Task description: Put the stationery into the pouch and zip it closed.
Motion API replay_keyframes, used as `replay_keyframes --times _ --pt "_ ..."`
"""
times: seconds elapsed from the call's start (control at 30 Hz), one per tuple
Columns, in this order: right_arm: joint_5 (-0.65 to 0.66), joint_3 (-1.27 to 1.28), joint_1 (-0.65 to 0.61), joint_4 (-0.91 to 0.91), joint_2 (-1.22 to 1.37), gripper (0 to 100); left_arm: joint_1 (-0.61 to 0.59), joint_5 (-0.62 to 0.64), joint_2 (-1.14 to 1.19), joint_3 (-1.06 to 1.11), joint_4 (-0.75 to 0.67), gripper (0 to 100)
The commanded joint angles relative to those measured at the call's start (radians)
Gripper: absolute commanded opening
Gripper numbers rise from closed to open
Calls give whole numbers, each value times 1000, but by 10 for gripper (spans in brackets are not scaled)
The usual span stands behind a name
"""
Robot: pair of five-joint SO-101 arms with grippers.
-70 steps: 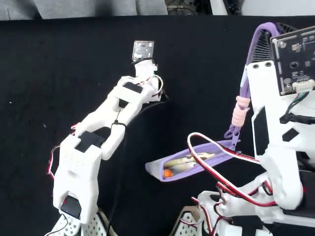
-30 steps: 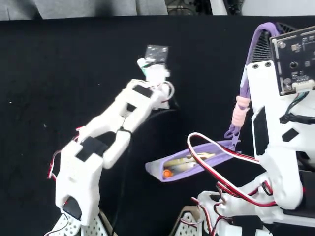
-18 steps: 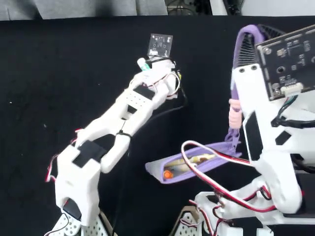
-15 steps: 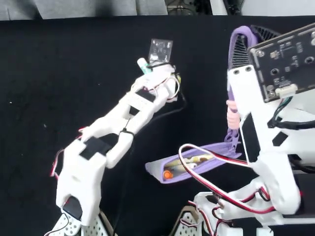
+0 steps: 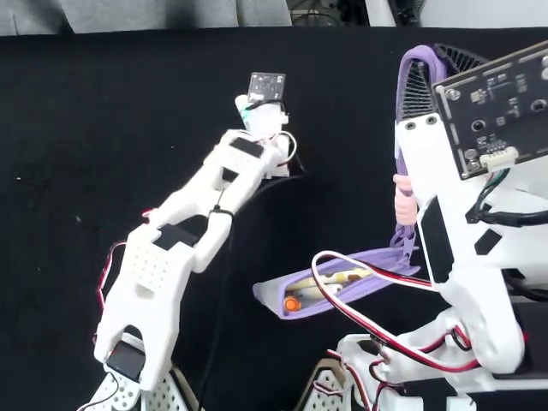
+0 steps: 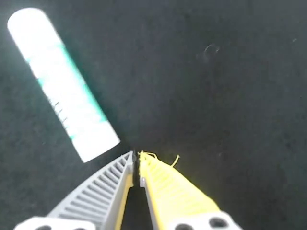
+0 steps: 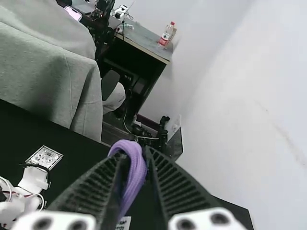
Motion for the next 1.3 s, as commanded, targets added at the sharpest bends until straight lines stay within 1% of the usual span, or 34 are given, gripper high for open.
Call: replay_keyframes --times 0.0,0.1,0.23,0.37,0.6,0.77,0.83,0.93,1.0,1.07,1.13,1.2,1.27 --pt "9 -27 -14 5 -2 12 -45 3 -9 -28 115 29" --pt "9 -27 -14 5 -2 12 -54 3 -55 -19 146 29" --pt "9 -27 -14 5 -2 12 -44 5 -172 24 236 29" --pt "9 -27 -18 5 -1 12 -48 6 -305 137 238 29" --pt "9 -27 -20 5 4 12 -54 6 -626 427 103 29" --pt "9 -27 -20 5 4 12 -31 6 -878 723 -120 29" --pt "9 -27 -20 5 1 12 -62 6 -1011 812 -196 30" --pt "9 -27 -20 11 -2 12 -171 12 -1186 901 -287 32" --pt "9 -27 -20 11 -2 12 -271 92 -1277 920 -308 34" --pt "9 -28 -20 11 -2 12 -352 184 -1301 905 -307 57" --pt "9 -28 -20 11 -2 12 -383 196 -1297 869 -305 138" --pt "9 -30 -20 11 -2 12 -383 195 -1266 835 -305 200" --pt "9 -31 -18 11 -2 12 -381 195 -1208 786 -305 193"
